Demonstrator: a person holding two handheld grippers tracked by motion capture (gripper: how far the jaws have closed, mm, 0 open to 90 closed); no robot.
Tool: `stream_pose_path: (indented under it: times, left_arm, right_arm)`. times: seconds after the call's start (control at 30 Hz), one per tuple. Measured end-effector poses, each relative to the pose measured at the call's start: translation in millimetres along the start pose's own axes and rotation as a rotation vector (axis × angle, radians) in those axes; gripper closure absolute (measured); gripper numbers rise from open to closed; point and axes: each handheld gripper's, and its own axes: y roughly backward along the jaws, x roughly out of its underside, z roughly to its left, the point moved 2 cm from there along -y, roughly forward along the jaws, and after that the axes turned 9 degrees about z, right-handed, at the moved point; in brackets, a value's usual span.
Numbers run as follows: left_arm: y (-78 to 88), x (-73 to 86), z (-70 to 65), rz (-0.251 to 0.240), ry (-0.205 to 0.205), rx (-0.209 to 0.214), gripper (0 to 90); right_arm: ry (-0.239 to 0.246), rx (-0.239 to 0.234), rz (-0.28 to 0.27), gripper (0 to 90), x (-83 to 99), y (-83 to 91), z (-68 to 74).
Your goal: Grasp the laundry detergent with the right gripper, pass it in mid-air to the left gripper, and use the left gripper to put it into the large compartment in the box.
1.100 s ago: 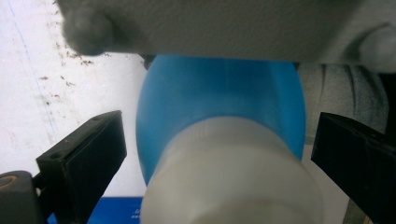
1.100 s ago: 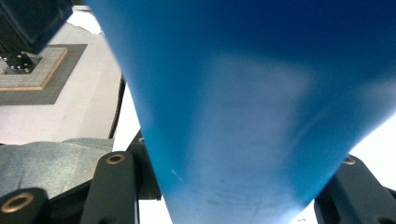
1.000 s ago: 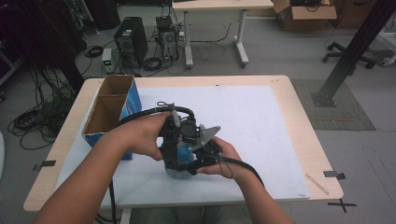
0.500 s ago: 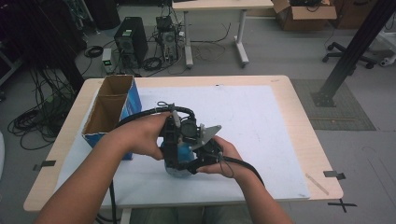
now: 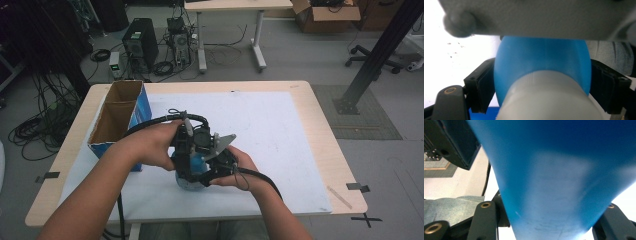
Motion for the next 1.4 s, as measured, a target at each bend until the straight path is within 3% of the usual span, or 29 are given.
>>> stream_pose_path:
  times: [0.5, 0.53, 0.57, 0.9, 1.0, 1.4]
  left_arm:
    - [-0.9, -1.2, -0.5, 0.000, 0.001, 0.009, 24.8]
    - [-1.0, -1.3, -0.6, 0.000, 0.001, 0.012, 25.9]
    - [-0.9, -1.4, -0.6, 0.001, 0.000, 0.013, 27.0]
    - [-1.7, -1.4, 0.0, 0.012, -0.001, -0.012, 34.8]
    - [-1.5, -1.0, 0.3, 0.010, -0.003, -0.021, 37.6]
    - [5.3, 0.8, -3.1, -0.001, -0.007, -0.025, 39.7]
  right_arm:
    - [-0.012, 0.000, -0.008, 45.3, 1.1, -0.1, 0.4]
    - [0.003, 0.017, -0.001, 45.3, 1.6, 0.0, -1.2]
    - [-0.014, -0.004, -0.007, 45.3, 1.1, 0.4, 0.8]
    - [0.013, 0.011, -0.005, 45.3, 0.7, -0.3, 0.0]
    - [0.001, 0.008, -0.007, 45.3, 0.1, 0.2, 0.8]
    - [0.018, 0.036, -0.016, 45.0, -3.5, 4.9, 4.6]
